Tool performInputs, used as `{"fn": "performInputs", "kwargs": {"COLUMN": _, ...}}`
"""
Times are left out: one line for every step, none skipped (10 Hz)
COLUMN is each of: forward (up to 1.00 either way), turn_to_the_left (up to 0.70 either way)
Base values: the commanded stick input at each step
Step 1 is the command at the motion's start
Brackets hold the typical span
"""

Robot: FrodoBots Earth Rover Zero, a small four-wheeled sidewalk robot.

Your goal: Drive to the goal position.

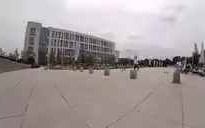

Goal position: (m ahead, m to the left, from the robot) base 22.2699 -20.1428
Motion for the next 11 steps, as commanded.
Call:
{"fn": "performInputs", "kwargs": {"forward": 0.7, "turn_to_the_left": -0.13}}
{"fn": "performInputs", "kwargs": {"forward": 0.7, "turn_to_the_left": -0.13}}
{"fn": "performInputs", "kwargs": {"forward": 0.7, "turn_to_the_left": -0.13}}
{"fn": "performInputs", "kwargs": {"forward": 0.7, "turn_to_the_left": -0.13}}
{"fn": "performInputs", "kwargs": {"forward": 0.7, "turn_to_the_left": -0.13}}
{"fn": "performInputs", "kwargs": {"forward": 0.7, "turn_to_the_left": -0.13}}
{"fn": "performInputs", "kwargs": {"forward": 0.7, "turn_to_the_left": -0.13}}
{"fn": "performInputs", "kwargs": {"forward": 0.7, "turn_to_the_left": -0.13}}
{"fn": "performInputs", "kwargs": {"forward": 0.7, "turn_to_the_left": -0.13}}
{"fn": "performInputs", "kwargs": {"forward": 0.7, "turn_to_the_left": -0.13}}
{"fn": "performInputs", "kwargs": {"forward": 0.7, "turn_to_the_left": -0.13}}
